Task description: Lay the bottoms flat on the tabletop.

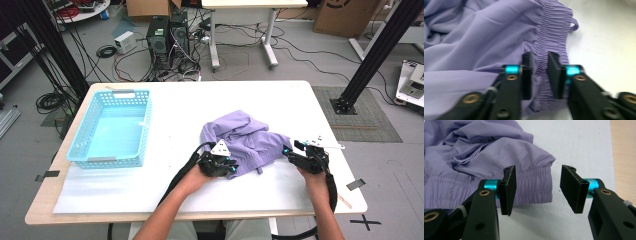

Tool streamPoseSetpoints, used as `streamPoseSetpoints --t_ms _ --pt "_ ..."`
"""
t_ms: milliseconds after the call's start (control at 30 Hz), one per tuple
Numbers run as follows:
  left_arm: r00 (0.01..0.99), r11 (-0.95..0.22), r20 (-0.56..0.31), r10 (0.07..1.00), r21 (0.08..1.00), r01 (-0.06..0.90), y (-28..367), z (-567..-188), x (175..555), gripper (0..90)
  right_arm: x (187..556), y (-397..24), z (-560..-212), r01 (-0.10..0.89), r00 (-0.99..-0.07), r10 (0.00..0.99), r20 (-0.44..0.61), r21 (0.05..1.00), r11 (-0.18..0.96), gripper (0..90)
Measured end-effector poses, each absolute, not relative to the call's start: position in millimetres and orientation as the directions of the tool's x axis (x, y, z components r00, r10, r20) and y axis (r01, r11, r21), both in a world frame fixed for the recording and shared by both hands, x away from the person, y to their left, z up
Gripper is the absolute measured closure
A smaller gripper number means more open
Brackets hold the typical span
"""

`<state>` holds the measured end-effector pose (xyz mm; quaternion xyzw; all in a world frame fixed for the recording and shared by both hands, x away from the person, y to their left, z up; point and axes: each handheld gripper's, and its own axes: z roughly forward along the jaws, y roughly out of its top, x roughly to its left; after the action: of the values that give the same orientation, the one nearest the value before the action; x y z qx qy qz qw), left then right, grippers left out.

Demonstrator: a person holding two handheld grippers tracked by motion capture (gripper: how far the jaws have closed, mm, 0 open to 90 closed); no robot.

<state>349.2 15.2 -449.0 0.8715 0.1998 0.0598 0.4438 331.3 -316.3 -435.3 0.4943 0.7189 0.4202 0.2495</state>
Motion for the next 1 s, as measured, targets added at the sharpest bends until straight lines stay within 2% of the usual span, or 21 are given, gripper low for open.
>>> streamPoseSetpoints --t_ms 67,100,133,167,233,300,367,500,600,700,800,900,933,1000 --pt "0.911 -0.523 -0.053 0.408 0.805 0.281 15.2 -447.6 347.9 78.6 331.0 -316.6 -434.8 0.502 -0.386 0.921 0.057 0.851 0.157 47.9" --pt "0.911 -0.512 -0.042 0.411 0.816 0.269 15.8 -446.7 347.8 86.7 330.8 -317.1 -434.9 0.502 -0.384 0.921 0.057 0.85 0.157 47.9" --pt "0.906 -0.494 -0.049 0.419 0.826 0.273 15.7 -445.9 348.0 85.2 330.7 -317.7 -435.0 0.505 -0.383 0.922 0.059 0.849 0.156 48.0" --pt "0.905 -0.485 -0.053 0.422 0.83 0.275 15.2 -445.4 347.9 78.8 330.8 -318.3 -435.2 0.503 -0.384 0.922 0.059 0.851 0.155 48.0" --pt "0.904 -0.483 -0.065 0.423 0.828 0.286 12.7 -445.9 347.2 56.6 330.3 -318.8 -435.3 0.505 -0.381 0.923 0.061 0.85 0.152 48.0" --pt "0.912 -0.509 -0.045 0.408 0.818 0.268 11.1 -446.8 345.5 45.1 330.2 -319.6 -435.1 0.501 -0.382 0.922 0.057 0.852 0.155 47.9" --pt "0.916 -0.509 -0.033 0.4 0.823 0.252 12.4 -446.7 344.1 42.5 329.6 -319.7 -434.7 0.504 -0.378 0.923 0.065 0.851 0.147 47.9" --pt "0.93 -0.533 -0.063 0.363 0.804 0.263 14.8 -449.7 342.7 39.1 328.9 -320.9 -434.6 0.504 -0.377 0.924 0.062 0.851 0.149 48.0" --pt "0.941 -0.576 -0.031 0.338 0.784 0.232 9.1 -450.5 339.8 39.0 329.4 -319.7 -434.3 0.501 -0.379 0.923 0.064 0.853 0.147 48.0" --pt "0.937 -0.599 0.0 0.351 0.768 0.224 6.0 -450.7 338.5 40.7 329.6 -317.5 -433.3 0.498 -0.385 0.921 0.058 0.853 0.155 48.0" --pt "0.925 -0.579 -0.016 0.38 0.775 0.252 7.6 -450.4 340.0 52.6 330.1 -316.5 -433.3 0.495 -0.387 0.92 0.057 0.855 0.155 48.0" --pt "0.911 -0.556 -0.03 0.412 0.783 0.277 9.3 -449.7 341.4 58.8 329.8 -316.6 -433.5 0.497 -0.386 0.921 0.058 0.854 0.154 48.0" --pt "0.904 -0.542 -0.034 0.426 0.791 0.285 10.9 -449.6 342.8 66.6 329.6 -317.0 -433.5 0.501 -0.384 0.921 0.061 0.852 0.153 48.0" --pt "0.897 -0.526 -0.06 0.439 0.792 0.31 12.5 -449.8 345.2 71.9 329.6 -317.9 -433.8 0.498 -0.384 0.921 0.058 0.853 0.154 48.0"
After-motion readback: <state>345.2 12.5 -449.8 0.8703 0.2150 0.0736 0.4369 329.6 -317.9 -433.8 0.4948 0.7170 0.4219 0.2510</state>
